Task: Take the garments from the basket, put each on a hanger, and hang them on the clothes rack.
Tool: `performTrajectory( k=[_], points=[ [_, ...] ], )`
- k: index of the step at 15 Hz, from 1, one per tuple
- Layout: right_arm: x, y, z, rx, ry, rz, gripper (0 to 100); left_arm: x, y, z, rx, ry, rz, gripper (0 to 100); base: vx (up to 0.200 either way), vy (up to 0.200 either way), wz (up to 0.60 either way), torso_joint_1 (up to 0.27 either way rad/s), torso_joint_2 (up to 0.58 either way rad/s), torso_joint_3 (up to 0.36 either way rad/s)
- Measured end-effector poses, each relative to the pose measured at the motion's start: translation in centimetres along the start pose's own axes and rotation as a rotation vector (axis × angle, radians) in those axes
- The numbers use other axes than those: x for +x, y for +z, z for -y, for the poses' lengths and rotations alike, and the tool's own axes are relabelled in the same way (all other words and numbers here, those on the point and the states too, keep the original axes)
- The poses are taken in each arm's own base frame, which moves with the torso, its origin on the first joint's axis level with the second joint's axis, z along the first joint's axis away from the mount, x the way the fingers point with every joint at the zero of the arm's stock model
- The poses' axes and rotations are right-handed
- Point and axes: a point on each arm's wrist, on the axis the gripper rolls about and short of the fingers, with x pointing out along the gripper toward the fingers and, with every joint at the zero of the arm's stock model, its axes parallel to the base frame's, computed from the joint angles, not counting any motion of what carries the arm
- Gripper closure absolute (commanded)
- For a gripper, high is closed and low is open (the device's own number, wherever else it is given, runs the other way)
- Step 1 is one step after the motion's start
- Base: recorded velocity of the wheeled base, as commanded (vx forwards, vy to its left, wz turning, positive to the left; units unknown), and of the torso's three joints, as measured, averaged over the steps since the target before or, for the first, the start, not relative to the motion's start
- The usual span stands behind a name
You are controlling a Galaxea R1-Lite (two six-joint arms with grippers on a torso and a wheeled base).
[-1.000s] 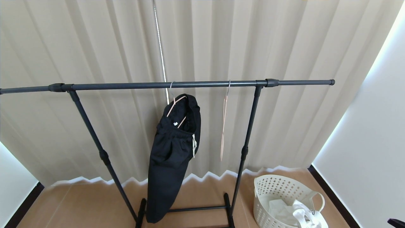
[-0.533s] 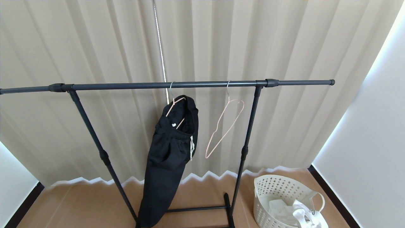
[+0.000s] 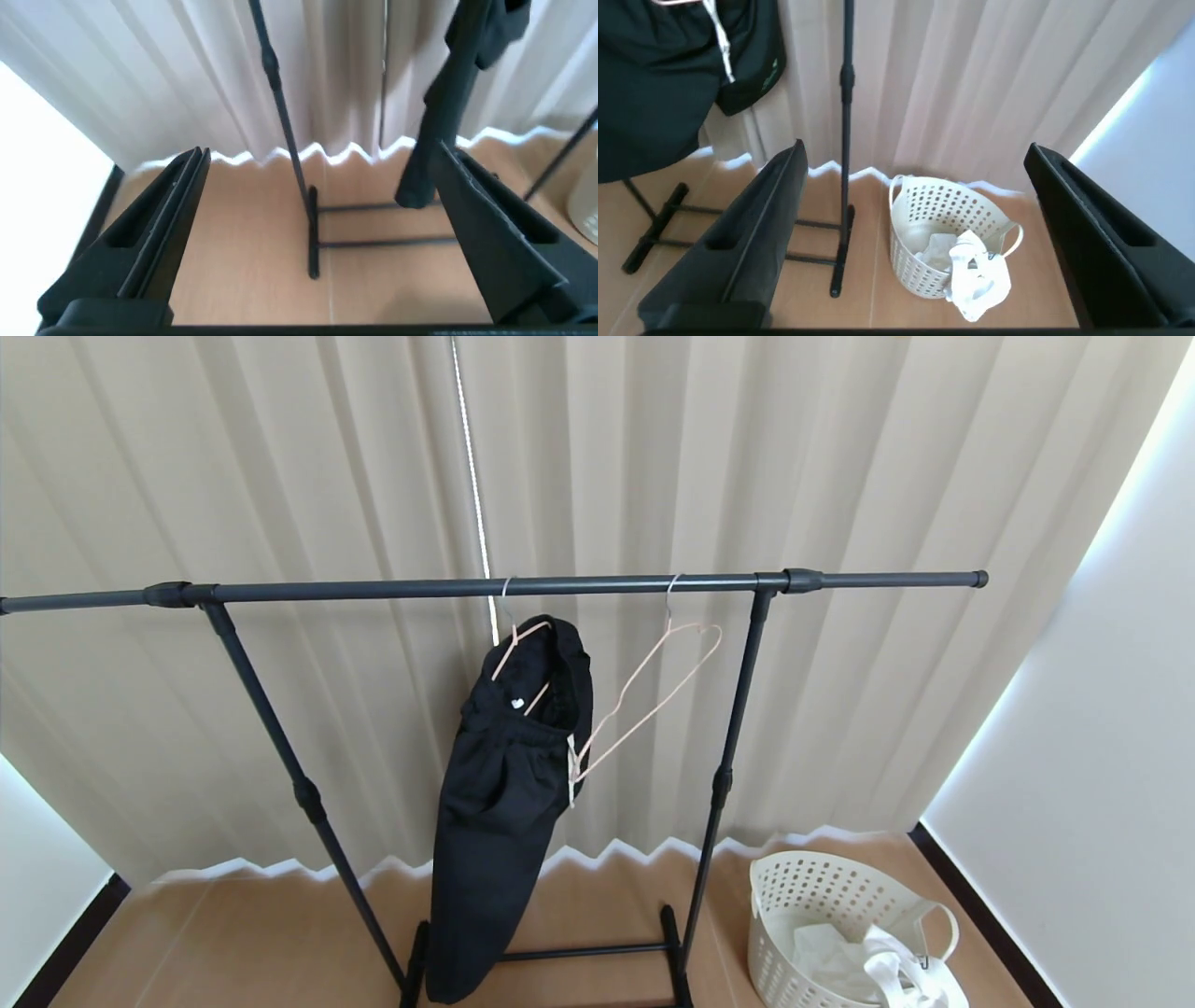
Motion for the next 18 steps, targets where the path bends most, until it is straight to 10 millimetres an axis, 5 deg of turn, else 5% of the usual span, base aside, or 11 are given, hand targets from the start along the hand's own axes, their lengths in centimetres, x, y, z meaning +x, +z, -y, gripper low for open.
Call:
performTrajectory(
  k=[5,18],
  points=[
    [-0.4,-0.1,-0.1,0.006,-0.020,0.056,0,-1.2,-0.5,0.6,-0.088,-0.271,0.165,0,0.000,0.000,0.00,0.000,0.00,0.000],
    [-0.4,-0.1,-0.2,0.048,0.012,0.064,0,-1.4,-0.7,0.6,-0.141,-0.251,0.177,0,0.000,0.000,0.00,-0.067,0.16,0.090]
  ],
)
